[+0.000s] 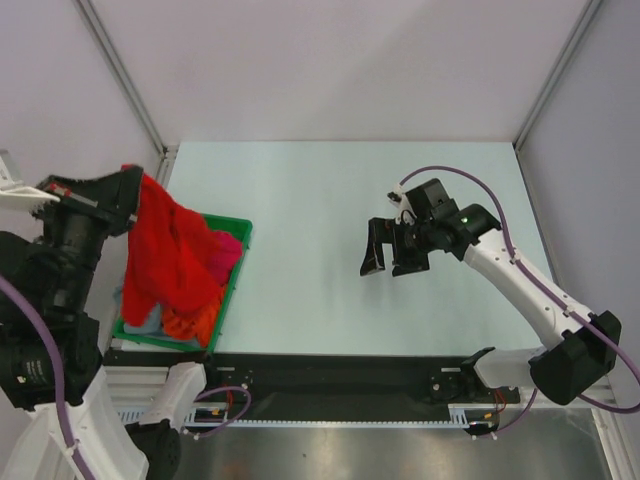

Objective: Fold and stack the t-shirts
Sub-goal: Grab the tshirt from the pile, then move the tshirt to the center of the board

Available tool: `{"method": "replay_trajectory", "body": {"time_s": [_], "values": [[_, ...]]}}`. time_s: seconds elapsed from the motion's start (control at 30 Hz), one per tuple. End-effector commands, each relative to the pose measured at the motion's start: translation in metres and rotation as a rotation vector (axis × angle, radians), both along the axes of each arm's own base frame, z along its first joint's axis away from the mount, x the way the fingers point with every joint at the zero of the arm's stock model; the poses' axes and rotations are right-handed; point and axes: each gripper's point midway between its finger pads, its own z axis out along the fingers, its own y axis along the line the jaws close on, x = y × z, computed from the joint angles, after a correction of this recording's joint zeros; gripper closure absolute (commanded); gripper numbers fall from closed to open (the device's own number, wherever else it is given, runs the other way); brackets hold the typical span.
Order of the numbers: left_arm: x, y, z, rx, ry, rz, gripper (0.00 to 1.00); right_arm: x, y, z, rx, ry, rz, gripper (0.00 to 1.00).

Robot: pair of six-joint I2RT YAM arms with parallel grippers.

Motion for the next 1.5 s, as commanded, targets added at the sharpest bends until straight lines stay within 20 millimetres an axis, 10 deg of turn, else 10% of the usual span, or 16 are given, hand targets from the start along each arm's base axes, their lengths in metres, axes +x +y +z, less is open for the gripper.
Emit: {"method": "replay_trajectory", "body": {"time_s": [0.0, 0.13, 0.33, 0.6, 0.87, 1.0, 1.27, 1.47], "values": [[0.006, -0.066, 0.096, 0.017, -0.32, -0.419, 1.0, 0.007, 0.007, 0.039, 0.092, -0.089, -0.023, 0.0], [-0.023, -0.098, 0.161, -0.038, -0.457, -0.65, 1.0, 0.01, 0.002, 0.067, 0.121, -0.143, -0.061, 0.0], [-0.006, -0.148, 0.169, -0.143, -0.414, -0.911, 1.0, 0.022, -0.02, 0.115, 0.103, -0.247, -0.132, 0.0], [0.059, -0.245, 0.046, -0.197, -0.103, -0.985, 1.0, 0.017, -0.052, 0.175, 0.102, -0.321, -0.231, 0.0], [0.112, -0.348, -0.108, -0.099, 0.245, -1.098, 0.99, 0.0, -0.088, 0.158, -0.029, -0.263, -0.373, 0.0], [0.124, -0.37, -0.133, -0.055, 0.312, -1.139, 1.0, -0.003, -0.11, 0.143, -0.133, -0.234, -0.444, 0.0], [0.143, -0.305, -0.137, 0.13, 0.377, -0.848, 0.2, 0.004, -0.101, 0.094, -0.171, -0.135, -0.393, 0.01], [0.103, -0.223, -0.186, 0.174, 0.541, -0.666, 0.23, 0.024, -0.085, 0.055, -0.185, -0.087, -0.318, 0.02]]}}
